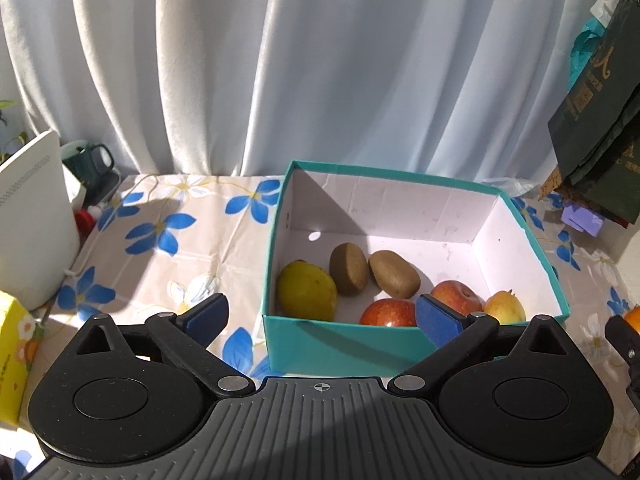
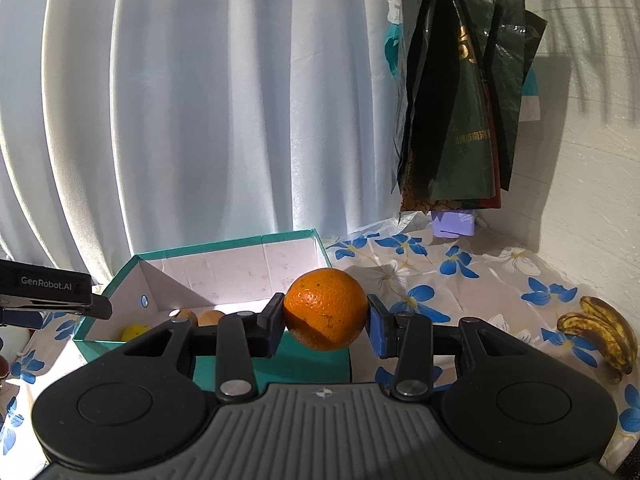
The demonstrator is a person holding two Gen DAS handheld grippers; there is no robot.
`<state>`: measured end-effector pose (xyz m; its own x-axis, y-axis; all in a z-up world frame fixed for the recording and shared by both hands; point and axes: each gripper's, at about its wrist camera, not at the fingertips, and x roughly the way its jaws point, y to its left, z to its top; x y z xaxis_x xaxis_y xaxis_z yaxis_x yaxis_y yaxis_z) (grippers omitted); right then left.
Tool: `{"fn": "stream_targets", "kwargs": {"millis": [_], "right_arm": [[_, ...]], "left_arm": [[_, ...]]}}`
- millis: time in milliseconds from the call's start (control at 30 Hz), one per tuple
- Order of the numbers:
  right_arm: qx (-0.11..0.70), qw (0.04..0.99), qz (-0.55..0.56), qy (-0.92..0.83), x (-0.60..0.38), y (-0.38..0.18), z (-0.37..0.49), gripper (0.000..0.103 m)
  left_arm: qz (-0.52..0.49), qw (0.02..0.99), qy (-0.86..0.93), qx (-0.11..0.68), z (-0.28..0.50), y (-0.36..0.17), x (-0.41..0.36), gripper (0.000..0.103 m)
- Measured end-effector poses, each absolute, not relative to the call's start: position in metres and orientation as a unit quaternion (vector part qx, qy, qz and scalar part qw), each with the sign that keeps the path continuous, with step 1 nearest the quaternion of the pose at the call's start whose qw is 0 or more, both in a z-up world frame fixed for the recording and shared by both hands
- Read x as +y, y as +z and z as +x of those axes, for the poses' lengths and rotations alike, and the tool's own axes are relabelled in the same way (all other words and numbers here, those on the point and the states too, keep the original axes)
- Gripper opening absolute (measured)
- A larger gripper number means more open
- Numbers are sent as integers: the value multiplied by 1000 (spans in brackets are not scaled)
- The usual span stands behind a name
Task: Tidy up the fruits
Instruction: 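Lower the kiwi into the box and open left tool, then carry the orange into the teal box and open right tool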
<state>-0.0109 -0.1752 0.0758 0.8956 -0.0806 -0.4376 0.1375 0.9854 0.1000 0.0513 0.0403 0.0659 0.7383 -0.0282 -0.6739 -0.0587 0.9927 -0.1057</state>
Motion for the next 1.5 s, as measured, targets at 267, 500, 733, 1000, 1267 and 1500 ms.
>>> {"fn": "stream_targets", "kwargs": {"millis": [267,500,733,1000,1267,1500], "right_arm": [[229,972,51,-34,-169,73,11,41],[238,970,41,-21,-163,68,29,41],[246,969,30,-8,-154,64,42,41],[268,963,18,0,-146,49,64,41],[288,958,2,-6,-144,33,88,41],[304,953,1,-4,-142,22,99,41]], "left_arm": [[-50,931,19,361,34,61,40,102],[-44,928,33,367,29,56,43,102],[-42,923,43,380,29,49,46,102],[-29,917,45,394,31,43,44,102],[-29,915,49,399,33,41,47,102],[-26,912,51,407,38,38,48,102]]}}
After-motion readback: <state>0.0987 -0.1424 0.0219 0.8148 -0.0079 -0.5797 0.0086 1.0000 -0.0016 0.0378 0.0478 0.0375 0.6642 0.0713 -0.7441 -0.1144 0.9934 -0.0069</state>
